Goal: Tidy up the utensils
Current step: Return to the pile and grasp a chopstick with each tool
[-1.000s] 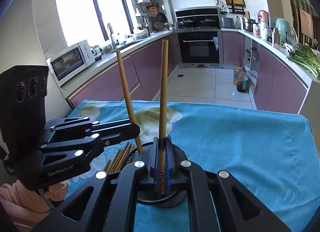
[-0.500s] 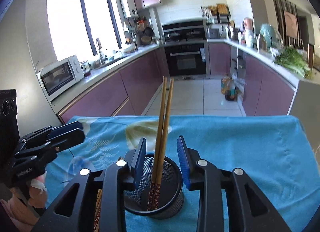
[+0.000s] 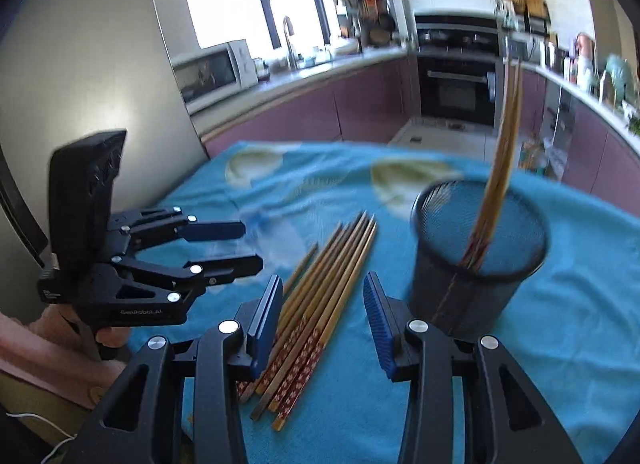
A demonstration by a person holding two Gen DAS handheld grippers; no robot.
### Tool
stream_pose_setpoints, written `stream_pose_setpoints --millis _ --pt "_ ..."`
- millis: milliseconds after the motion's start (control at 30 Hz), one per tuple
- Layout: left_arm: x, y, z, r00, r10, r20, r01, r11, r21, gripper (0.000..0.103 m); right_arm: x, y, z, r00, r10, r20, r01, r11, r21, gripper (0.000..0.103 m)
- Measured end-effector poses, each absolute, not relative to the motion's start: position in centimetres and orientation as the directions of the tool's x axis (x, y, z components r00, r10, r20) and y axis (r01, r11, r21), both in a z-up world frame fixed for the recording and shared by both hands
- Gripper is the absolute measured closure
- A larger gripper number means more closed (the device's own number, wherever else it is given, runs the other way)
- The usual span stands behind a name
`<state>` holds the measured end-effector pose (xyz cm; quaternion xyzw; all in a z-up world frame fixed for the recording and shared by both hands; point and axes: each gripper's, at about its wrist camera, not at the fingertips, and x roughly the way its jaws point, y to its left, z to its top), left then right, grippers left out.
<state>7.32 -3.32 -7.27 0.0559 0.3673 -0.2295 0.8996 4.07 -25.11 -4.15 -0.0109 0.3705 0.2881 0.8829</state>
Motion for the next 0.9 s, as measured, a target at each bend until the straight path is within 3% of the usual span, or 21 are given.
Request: stream_pose_setpoints --millis 200,467,900 --pt "7.3 -4.5 -10.1 0.579 -0.345 -0.739 0.453 0.889 -0.061 0.054 4.9 -24.9 -7.1 0.528 0.464 -0.711 -0.464 0.859 0.216 0.064" --pt "7.7 -4.9 -11.8 0.538 -0.332 -0.775 0.451 0.89 -0.068 0.062 5.2 -25.0 -8.1 0.529 0.438 -0.727 -0.432 0.876 0.213 0.065" --pt "9.2 -4.9 -11.8 0.538 -0.333 -0.775 0.433 0.897 -0.084 0.086 5.7 -24.2 -8.9 0.537 0.399 -0.743 -0.421 0.89 0.174 0.073"
